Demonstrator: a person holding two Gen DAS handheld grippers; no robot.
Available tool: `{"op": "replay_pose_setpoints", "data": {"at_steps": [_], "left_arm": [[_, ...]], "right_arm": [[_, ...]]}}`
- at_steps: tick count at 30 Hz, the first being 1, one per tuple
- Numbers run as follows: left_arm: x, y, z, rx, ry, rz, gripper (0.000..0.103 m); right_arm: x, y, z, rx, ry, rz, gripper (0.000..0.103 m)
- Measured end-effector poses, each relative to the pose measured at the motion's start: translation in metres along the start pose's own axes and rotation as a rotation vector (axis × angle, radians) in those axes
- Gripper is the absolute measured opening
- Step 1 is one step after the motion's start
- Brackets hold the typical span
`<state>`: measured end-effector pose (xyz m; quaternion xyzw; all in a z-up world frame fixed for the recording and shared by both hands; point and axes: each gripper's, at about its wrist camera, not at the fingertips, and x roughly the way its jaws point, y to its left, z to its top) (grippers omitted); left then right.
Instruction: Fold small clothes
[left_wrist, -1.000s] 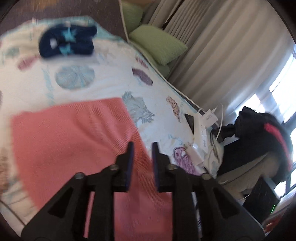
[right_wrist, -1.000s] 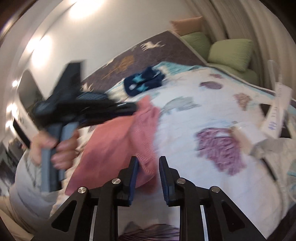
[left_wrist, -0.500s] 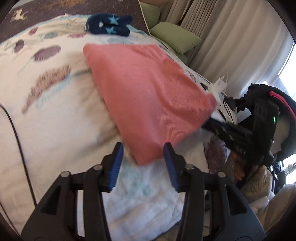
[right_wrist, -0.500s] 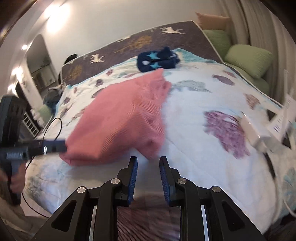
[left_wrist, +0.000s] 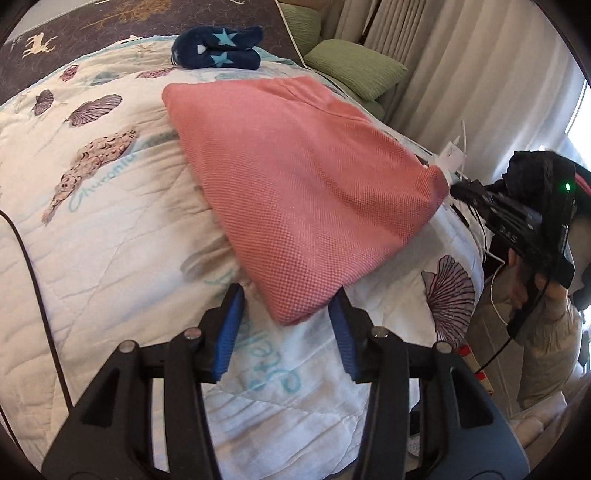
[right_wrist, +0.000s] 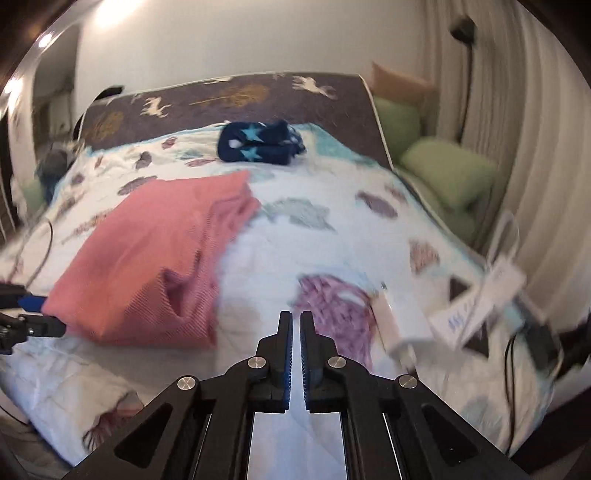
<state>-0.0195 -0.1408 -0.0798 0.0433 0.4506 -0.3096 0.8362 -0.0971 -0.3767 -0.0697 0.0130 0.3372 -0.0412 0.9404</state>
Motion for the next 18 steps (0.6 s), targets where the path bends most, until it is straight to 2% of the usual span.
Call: {"op": "replay_pose_setpoints", "data": {"at_steps": [4, 6, 8, 10, 11, 16, 17, 18], "left_arm": [[-0.002, -0.003, -0.002, 0.008, 0.001, 0.014, 0.048], [-0.004, -0.005, -0.004, 0.015, 0.002, 0.018, 0.048], [-0.005, -0.006, -0.005, 0.020, 0.005, 0.020, 0.048], [-0.005, -0.006, -0.007, 0.021, 0.008, 0.022, 0.048], [-0.005, -0.005, -0.008, 0.019, 0.009, 0.025, 0.048], [-0.004, -0.001, -0.008, -0.001, 0.003, 0.023, 0.048], [-0.004, -0.001, -0.008, -0.002, 0.002, 0.024, 0.048], [-0.005, -0.001, -0.008, -0.002, -0.001, 0.026, 0.048]], "right_arm": [[-0.012, 0.006, -0.005, -0.006, -0.006, 0.096, 0.005], [-0.017, 0.021, -0.002, -0.031, -0.022, 0.171, 0.011], [-0.020, 0.032, 0.003, -0.041, -0.037, 0.232, 0.029], [-0.018, 0.040, 0.008, -0.035, -0.036, 0.275, 0.039], [-0.012, 0.042, 0.011, -0.026, -0.016, 0.289, 0.041], [0.017, 0.042, 0.018, 0.082, 0.063, 0.310, 0.039], [0.018, 0.041, 0.020, 0.105, 0.056, 0.305, 0.020], [0.017, 0.042, 0.024, 0.115, 0.037, 0.296, 0.008]]}}
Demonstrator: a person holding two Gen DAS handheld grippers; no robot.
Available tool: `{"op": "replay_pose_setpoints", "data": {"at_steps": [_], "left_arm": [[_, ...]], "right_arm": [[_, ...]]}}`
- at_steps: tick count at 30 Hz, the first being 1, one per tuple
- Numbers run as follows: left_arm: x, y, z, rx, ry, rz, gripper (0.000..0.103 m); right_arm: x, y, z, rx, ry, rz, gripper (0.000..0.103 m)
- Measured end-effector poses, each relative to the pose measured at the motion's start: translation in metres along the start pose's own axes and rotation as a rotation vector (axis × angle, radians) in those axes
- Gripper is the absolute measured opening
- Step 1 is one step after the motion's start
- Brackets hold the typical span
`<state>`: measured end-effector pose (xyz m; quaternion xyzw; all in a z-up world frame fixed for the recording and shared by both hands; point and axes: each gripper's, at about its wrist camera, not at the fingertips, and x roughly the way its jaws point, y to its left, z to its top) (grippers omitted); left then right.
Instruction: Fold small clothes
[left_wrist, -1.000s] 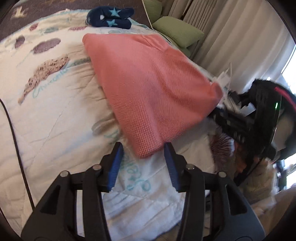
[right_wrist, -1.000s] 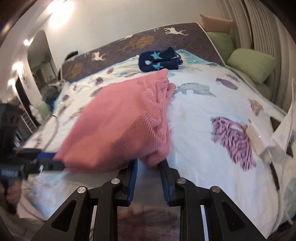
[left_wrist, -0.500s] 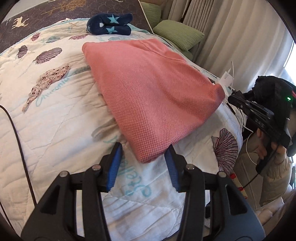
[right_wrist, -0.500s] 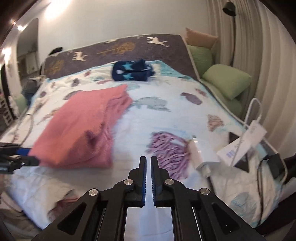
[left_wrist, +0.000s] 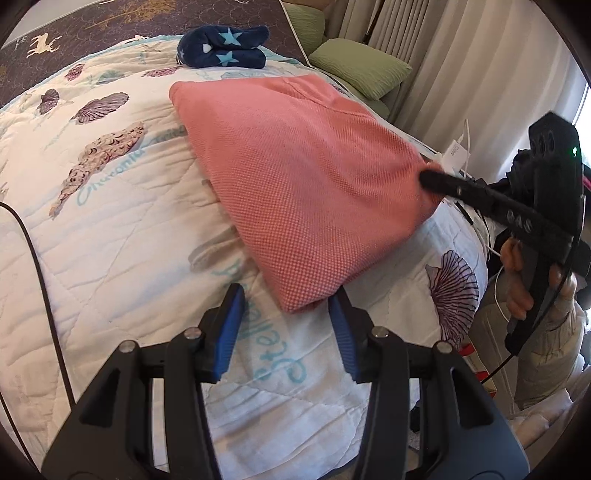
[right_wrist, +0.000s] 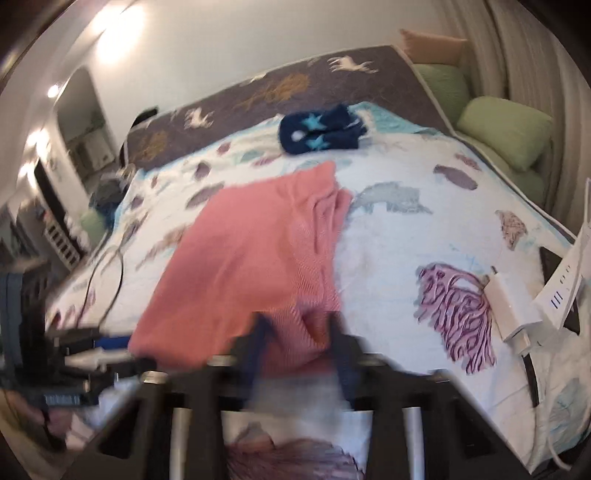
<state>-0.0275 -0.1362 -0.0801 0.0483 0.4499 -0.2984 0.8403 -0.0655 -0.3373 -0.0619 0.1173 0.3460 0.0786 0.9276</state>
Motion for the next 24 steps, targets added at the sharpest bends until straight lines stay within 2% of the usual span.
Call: {"op": "replay_pose_setpoints", "data": {"at_steps": [5, 8, 10, 12, 14, 15, 19, 22, 24], "left_arm": [[-0.004, 0.008, -0.001, -0.014, -0.014, 0.011, 0.048], [-0.004, 0.021, -0.005, -0.070, -0.017, -0.027, 0.051], [-0.007, 0.023, -0.006, -0.075, -0.025, -0.022, 0.051], [-0.009, 0.020, -0.007, -0.057, -0.025, -0.007, 0.051], [-0.011, 0.017, -0.009, -0.043, -0.025, -0.006, 0.051], [-0.013, 0.017, -0.009, -0.036, -0.026, -0.013, 0.051], [-0.027, 0.013, -0.006, -0.026, -0.039, -0.082, 0.051], [-0.038, 0.014, 0.012, -0.044, -0.066, -0.155, 0.049], [-0.044, 0.012, 0.032, -0.042, -0.120, -0.199, 0.049]], "right_arm": [[-0.030, 0.008, 0.011, -0.047, -0.079, -0.036, 0.005], [-0.022, -0.011, 0.011, -0.006, -0.033, -0.081, 0.005], [-0.011, -0.023, 0.003, 0.043, 0.024, -0.042, 0.006], [-0.004, -0.026, -0.005, 0.060, 0.056, -0.037, 0.010], [-0.009, -0.030, -0.007, 0.082, 0.043, -0.059, 0.024], [-0.013, -0.033, -0.006, 0.094, 0.028, -0.065, 0.026], [-0.037, -0.039, 0.008, 0.109, -0.054, -0.100, 0.028], [-0.041, -0.025, 0.022, 0.049, -0.082, -0.050, 0.028], [-0.033, -0.008, 0.032, -0.004, -0.075, 0.016, 0.027]]}}
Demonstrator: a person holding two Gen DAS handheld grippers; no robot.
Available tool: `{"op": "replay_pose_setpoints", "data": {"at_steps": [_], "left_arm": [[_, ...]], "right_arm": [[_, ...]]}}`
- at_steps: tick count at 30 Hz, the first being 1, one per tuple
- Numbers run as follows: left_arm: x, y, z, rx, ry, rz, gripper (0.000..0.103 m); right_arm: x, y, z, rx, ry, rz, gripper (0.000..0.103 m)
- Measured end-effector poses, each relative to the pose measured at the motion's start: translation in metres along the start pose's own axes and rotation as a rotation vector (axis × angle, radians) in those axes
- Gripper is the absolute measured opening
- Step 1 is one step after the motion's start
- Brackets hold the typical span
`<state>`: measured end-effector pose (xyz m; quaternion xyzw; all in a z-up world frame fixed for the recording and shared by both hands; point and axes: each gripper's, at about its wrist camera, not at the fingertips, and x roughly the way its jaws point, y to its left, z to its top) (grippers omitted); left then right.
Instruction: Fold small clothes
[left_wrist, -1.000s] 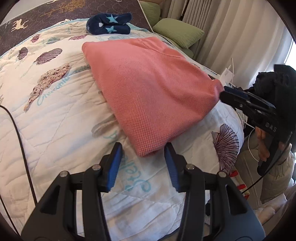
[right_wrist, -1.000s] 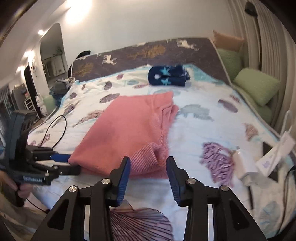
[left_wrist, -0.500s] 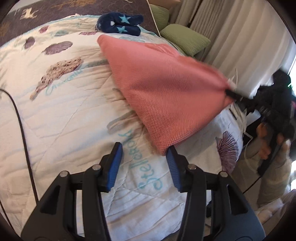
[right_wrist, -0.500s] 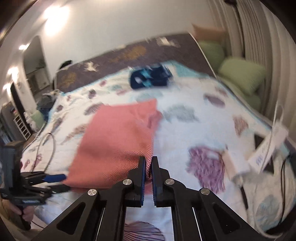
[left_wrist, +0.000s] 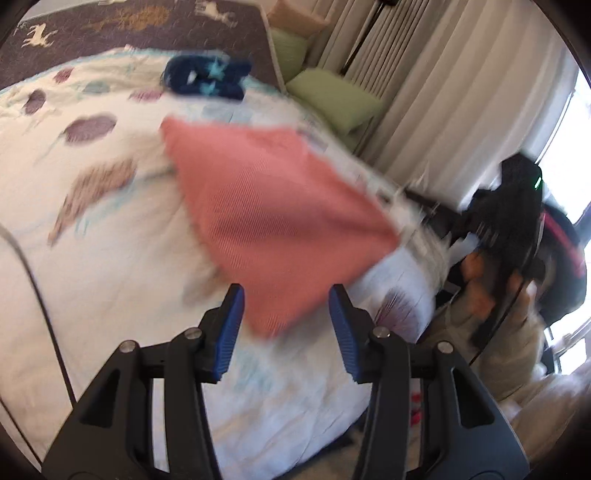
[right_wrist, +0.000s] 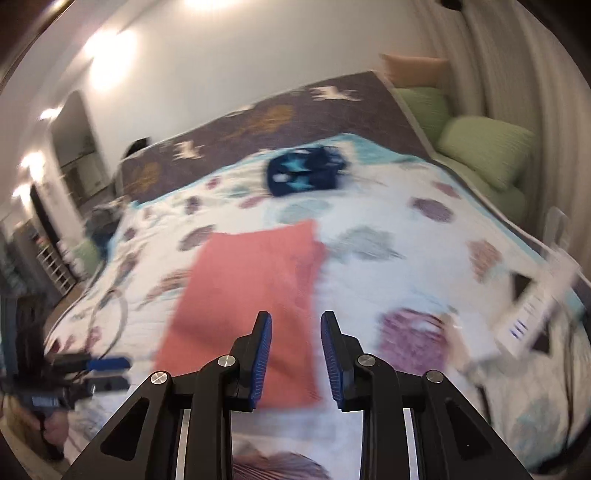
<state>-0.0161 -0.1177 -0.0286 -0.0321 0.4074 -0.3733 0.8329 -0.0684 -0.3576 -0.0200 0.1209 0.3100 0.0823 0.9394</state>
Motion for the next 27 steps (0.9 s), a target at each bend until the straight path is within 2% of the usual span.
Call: {"op": "replay_pose_setpoints", "data": {"at_steps": [2, 4, 5, 6, 7, 8, 9, 13, 16, 17, 19, 22, 23, 25, 26, 27], "left_arm": [[0.007, -0.005, 0.012, 0.017, -0.021, -0.030, 0.049], [0.028, -0.005, 0.017, 0.026, 0.012, -0.035, 0.048], [0.044, -0.003, 0.015, 0.038, 0.052, 0.000, 0.047], [0.059, 0.000, 0.009, 0.046, 0.098, 0.062, 0.041], [0.074, 0.005, 0.001, 0.054, 0.148, 0.126, 0.035], [0.076, 0.007, -0.006, 0.078, 0.126, 0.145, 0.031], [0.071, 0.004, -0.009, 0.111, 0.095, 0.141, 0.031], [0.057, -0.007, 0.004, 0.143, 0.129, 0.136, 0.031], [0.047, -0.010, 0.030, 0.177, 0.060, 0.121, 0.039], [0.048, -0.011, 0.040, 0.188, 0.033, 0.140, 0.043], [0.054, -0.005, 0.058, 0.187, -0.001, 0.159, 0.043], [0.078, 0.015, 0.078, 0.137, 0.017, 0.164, 0.043], [0.091, 0.023, 0.080, 0.129, 0.044, 0.184, 0.043], [0.114, 0.042, 0.079, 0.102, 0.092, 0.242, 0.043], [0.121, 0.051, 0.078, 0.087, 0.103, 0.220, 0.044], [0.120, 0.055, 0.079, 0.074, 0.084, 0.199, 0.044]], "right_arm": [[0.014, 0.011, 0.005, -0.028, 0.021, 0.036, 0.025], [0.034, 0.017, 0.007, -0.044, 0.058, 0.043, 0.020], [0.045, 0.016, 0.006, -0.040, 0.085, 0.041, 0.019], [0.058, 0.012, 0.003, -0.033, 0.123, 0.016, 0.019], [0.071, 0.006, -0.001, -0.035, 0.155, -0.045, 0.012], [0.083, -0.003, -0.009, -0.044, 0.187, -0.125, 0.004], [0.088, -0.011, -0.014, -0.038, 0.198, -0.146, 0.004], [0.073, -0.013, -0.006, -0.019, 0.167, -0.085, 0.008], [0.068, -0.004, 0.018, -0.054, 0.129, -0.055, 0.014], [0.070, -0.001, 0.027, -0.065, 0.118, -0.040, 0.016], [0.079, 0.004, 0.043, -0.089, 0.117, -0.013, 0.016], [0.106, 0.006, 0.054, -0.091, 0.162, 0.070, 0.016], [0.115, 0.007, 0.053, -0.091, 0.186, 0.068, 0.015], [0.136, 0.003, 0.048, -0.122, 0.226, -0.047, 0.013], [0.146, 0.000, 0.044, -0.144, 0.233, -0.101, 0.013], [0.155, -0.008, 0.041, -0.128, 0.242, -0.078, 0.013]]}}
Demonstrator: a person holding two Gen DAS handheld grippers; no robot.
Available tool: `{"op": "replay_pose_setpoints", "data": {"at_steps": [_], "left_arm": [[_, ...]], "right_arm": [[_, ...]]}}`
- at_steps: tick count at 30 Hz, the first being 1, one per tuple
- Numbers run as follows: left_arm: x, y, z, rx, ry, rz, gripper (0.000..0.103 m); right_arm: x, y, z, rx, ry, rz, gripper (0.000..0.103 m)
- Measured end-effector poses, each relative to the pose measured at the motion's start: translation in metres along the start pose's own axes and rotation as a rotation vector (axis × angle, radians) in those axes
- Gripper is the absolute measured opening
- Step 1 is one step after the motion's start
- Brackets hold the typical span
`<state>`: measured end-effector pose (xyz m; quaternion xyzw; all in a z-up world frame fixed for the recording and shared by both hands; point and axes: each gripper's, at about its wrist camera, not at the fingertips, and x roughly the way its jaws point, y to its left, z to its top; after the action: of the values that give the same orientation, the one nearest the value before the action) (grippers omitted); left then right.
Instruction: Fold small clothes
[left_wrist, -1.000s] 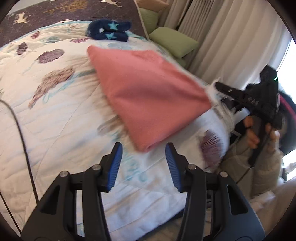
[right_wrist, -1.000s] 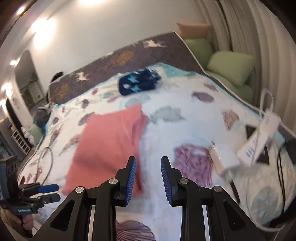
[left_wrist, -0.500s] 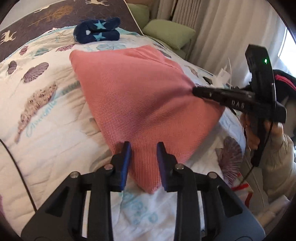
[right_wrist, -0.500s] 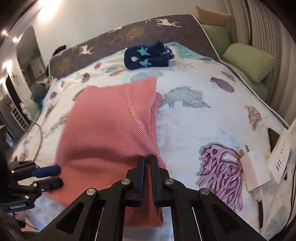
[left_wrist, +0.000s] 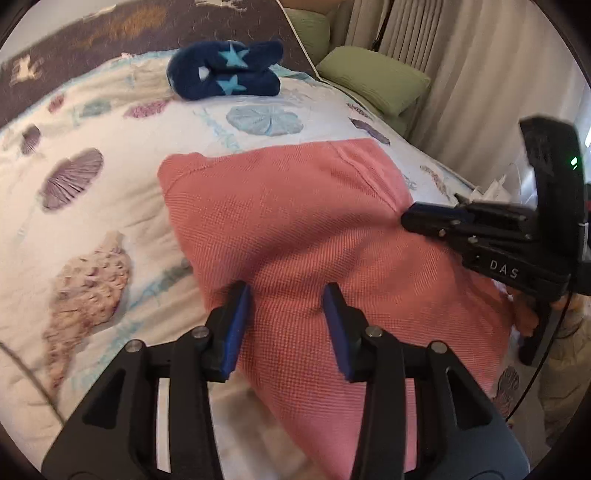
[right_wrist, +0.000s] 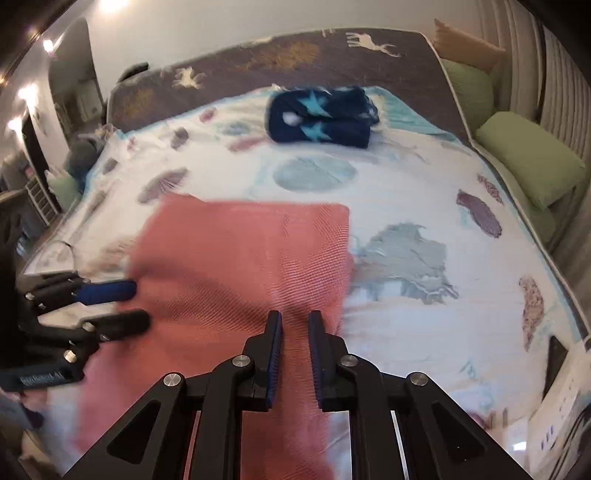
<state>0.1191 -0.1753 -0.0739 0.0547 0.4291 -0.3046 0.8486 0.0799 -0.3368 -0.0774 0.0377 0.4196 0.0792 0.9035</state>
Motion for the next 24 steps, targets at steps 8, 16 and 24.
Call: {"op": "replay_pose_setpoints", "data": {"at_steps": [8, 16, 24], "left_arm": [[-0.026, -0.001, 0.019, -0.008, -0.061, 0.000, 0.044], [0.002, 0.018, 0.048, -0.045, -0.046, 0.054, 0.045], [0.037, 0.031, 0.050, -0.049, 0.000, 0.097, 0.047]], "right_arm": [[-0.020, -0.021, 0.020, 0.074, -0.048, 0.075, 0.017], [0.003, -0.021, 0.051, 0.068, -0.045, 0.107, 0.018], [0.052, -0.030, 0.056, 0.081, 0.042, 0.043, 0.017]]}}
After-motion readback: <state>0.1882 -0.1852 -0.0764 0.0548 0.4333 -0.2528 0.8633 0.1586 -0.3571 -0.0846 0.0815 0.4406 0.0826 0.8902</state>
